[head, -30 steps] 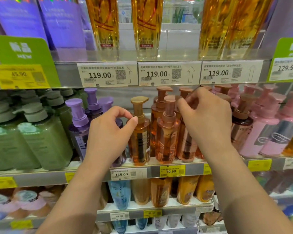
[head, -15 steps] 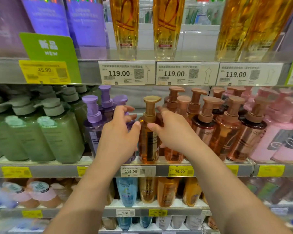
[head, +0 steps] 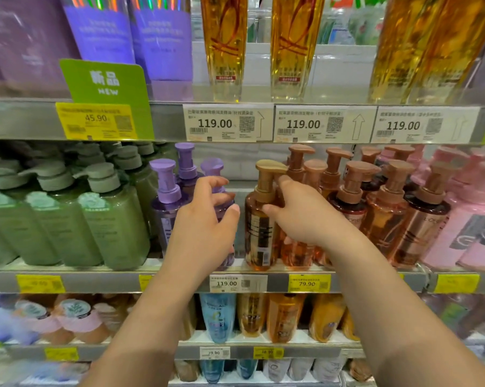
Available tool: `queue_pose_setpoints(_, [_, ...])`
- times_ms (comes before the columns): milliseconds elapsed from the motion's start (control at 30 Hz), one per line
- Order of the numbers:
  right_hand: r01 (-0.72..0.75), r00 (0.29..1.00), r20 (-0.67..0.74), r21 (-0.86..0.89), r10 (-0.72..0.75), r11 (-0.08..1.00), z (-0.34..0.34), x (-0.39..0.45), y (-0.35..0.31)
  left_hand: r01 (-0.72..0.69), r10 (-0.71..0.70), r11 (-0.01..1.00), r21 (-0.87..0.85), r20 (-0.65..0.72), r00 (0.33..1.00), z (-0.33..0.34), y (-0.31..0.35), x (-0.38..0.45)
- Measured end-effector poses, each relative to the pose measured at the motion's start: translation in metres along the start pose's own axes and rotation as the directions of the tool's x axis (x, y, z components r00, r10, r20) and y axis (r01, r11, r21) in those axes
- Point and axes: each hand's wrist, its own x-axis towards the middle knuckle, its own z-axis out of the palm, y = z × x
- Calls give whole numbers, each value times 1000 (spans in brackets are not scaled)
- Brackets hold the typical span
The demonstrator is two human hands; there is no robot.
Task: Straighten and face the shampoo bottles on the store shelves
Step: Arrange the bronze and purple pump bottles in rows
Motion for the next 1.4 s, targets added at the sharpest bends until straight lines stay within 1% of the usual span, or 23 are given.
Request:
queue_pose_setpoints(67, [-5,999,-48,-22,4,1000,4,2,-1,-2,2,1000,1,27,1000,2,1,-1])
queue_pose_setpoints(200, [6,961,-268,-205,-63,979,25,0,-3,2,-1,1000,-13,39,999,1,1,1])
queue_pose_setpoints(267, [-20,949,-312,-201,-44,979,31,-1,-2,-6,7,999,-37,42,999,0,2,3])
queue_pose_setpoints(333, [-25,953,-303,-121,-13,992,31,-2,2,-6,9,999,-47,51,999,0,2,5])
queue_pose_setpoints(367, [-17,963,-271,-82,-5,996,28,-2,4,-8,10,999,-42,56,998,1,2,5])
queue_pose_setpoints(467, [-16,993,-114,28,19,999,19,-4,7,-11,12,1000,-13,81,997,2,2,8])
queue_pose_setpoints(500, [-15,996,-90,48,20,999,19,-5,7,-7,8,1000,-11,91,996,2,2,8])
queue_pose_setpoints(533, [-9,995,-100,40,13,999,20,-5,7,0,2,1000,-12,99,995,3,2,8])
queue_pose_setpoints(600, [14,978,-209,-19,-18,1000,25,-6,5,11,-9,1000,-21,105,994,3,3,8])
queue_pose_setpoints(633, [13,962,-271,-52,-26,999,29,-6,4,12,-9,1000,-27,105,994,3,5,8])
queue_pose_setpoints(700, [-22,944,-330,-79,-6,997,35,-7,2,10,-6,999,-33,107,994,3,7,9])
queue_pose_setpoints(733, [-38,945,-327,-67,14,997,36,-8,3,11,-7,999,-34,110,994,3,8,9])
queue_pose_setpoints(800, [-34,960,-277,-23,26,999,34,-11,6,17,-14,999,-29,114,993,3,8,9])
queue_pose_setpoints(867, [-9,983,-184,21,12,1000,29,-14,10,29,-26,999,-26,118,993,3,7,10])
queue_pose_setpoints(933, [-14,995,-99,137,28,991,25,-15,13,39,-34,999,-36,122,992,3,7,10])
queue_pose_setpoints(967, [-19,994,-104,180,38,983,25,-16,13,40,-34,998,-45,126,991,3,7,10])
queue_pose_setpoints(1000, [-11,988,-151,179,39,984,27,-15,14,38,-31,998,-55,131,991,4,8,10])
queue_pose_setpoints(1100, [12,935,-355,-11,-15,1000,40,-15,13,43,-31,996,-84,144,989,5,9,10])
queue_pose_setpoints(1167, [-29,916,-401,-128,-25,991,47,-16,10,51,-37,994,-98,141,989,5,9,10])
queue_pose_setpoints(1200, [-39,913,-406,-146,-24,988,45,-16,9,54,-40,994,-98,138,990,5,9,11])
queue_pose_setpoints(1267, [-20,923,-383,-112,-25,993,35,-13,13,60,-47,994,-87,141,989,5,10,11])
queue_pose_setpoints(1300, [4,940,-339,-91,-34,996,28,-11,14,62,-50,995,-79,145,988,5,10,11])
queue_pose_setpoints(1400, [42,996,-83,22,-40,999,12,-7,11,60,-52,997,-48,154,987,4,10,9])
